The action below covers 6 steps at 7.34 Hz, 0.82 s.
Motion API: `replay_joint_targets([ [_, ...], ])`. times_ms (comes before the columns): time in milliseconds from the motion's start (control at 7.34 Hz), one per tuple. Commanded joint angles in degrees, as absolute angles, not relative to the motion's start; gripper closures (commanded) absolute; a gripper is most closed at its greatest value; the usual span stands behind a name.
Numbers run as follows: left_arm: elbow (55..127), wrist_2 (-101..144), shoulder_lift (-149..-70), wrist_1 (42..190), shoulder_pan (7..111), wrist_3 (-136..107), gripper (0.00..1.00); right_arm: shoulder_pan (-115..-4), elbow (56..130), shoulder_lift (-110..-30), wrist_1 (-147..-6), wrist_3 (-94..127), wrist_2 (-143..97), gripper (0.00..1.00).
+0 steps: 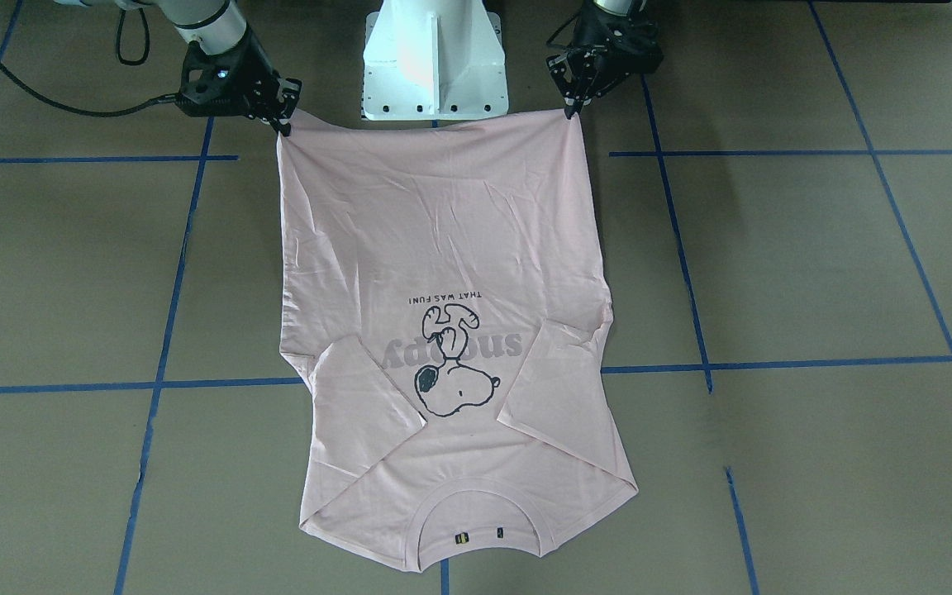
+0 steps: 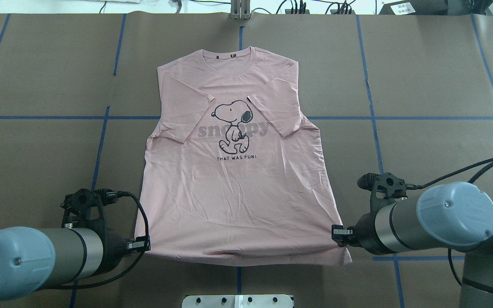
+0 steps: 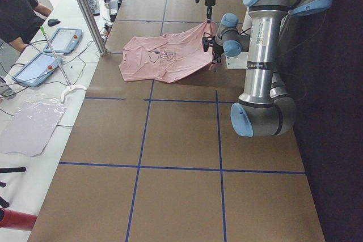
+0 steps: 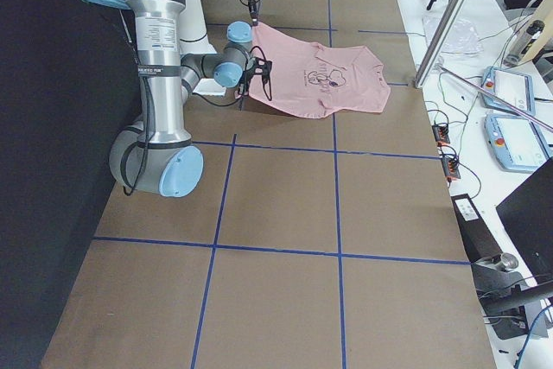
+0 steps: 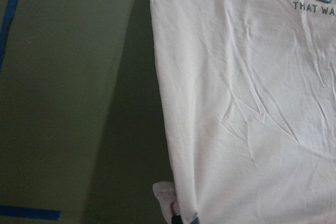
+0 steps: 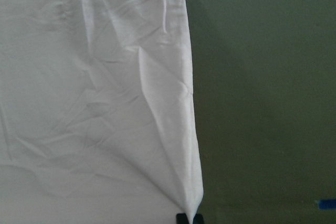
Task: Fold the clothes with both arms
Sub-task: 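Lift the hem with both grippers and carry it toward the collar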
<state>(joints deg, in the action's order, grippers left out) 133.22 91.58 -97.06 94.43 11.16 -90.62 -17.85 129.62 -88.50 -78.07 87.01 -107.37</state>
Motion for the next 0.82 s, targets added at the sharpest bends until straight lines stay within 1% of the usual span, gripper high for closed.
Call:
replay_joint_targets([
  [0, 136.0, 92.5, -96.9, 92.8, 8.9, -90.6, 1.0, -10.9, 134.6, -91.8, -78.0, 90.7, -107.3, 1.0],
  [136, 137.3, 93.8, -96.9, 92.7, 8.4, -90.7, 1.0, -10.3, 136.0, -91.7, -78.0, 91.6, -107.1, 1.0],
  [408, 137.6, 95.3, -97.3, 92.2, 8.4, -90.6, 1.0, -15.7, 135.8, -91.1, -78.0, 90.7, -107.8, 1.0],
  [545, 137.3, 95.5, -97.6, 92.2, 9.3, -90.4, 1.0, -18.3, 135.3, -88.8, -78.0, 90.6, -107.8, 1.0],
  [681, 137.2, 95.7, -98.0, 92.2, 13.2, -89.2, 1.0, -21.0, 134.6, -86.9, -77.9, 90.6, -107.8, 1.0],
])
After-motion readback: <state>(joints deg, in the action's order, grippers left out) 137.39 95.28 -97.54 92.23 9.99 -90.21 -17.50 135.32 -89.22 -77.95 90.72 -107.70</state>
